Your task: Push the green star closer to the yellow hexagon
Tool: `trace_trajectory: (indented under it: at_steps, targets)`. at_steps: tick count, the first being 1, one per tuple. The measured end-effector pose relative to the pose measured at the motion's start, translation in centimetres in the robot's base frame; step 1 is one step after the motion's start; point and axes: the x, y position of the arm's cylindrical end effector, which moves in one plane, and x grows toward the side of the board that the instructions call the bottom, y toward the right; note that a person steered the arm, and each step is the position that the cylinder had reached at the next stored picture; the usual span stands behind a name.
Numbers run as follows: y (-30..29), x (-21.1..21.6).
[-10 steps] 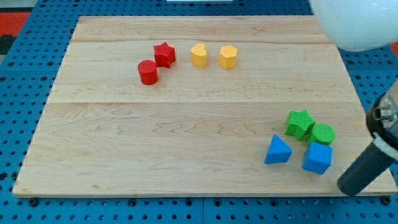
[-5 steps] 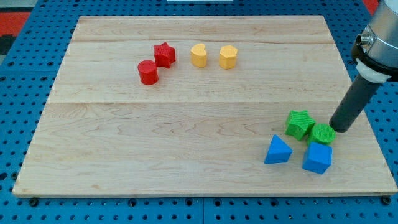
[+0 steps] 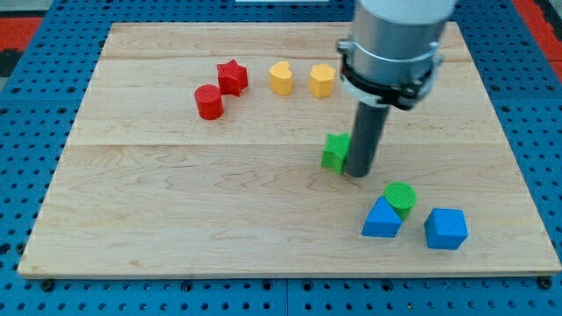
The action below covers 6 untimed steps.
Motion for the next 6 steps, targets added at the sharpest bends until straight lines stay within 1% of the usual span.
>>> trace_trajectory:
  at_steps: [1, 2, 3, 4, 5, 6]
  targets:
    - [-2.0, -1.8]
    - [-3.4, -0.7]
    - [-5.4, -1.6]
    - [-6.4, -3.5]
    - [-5.4, -5.6]
    - [-4.7, -6.2]
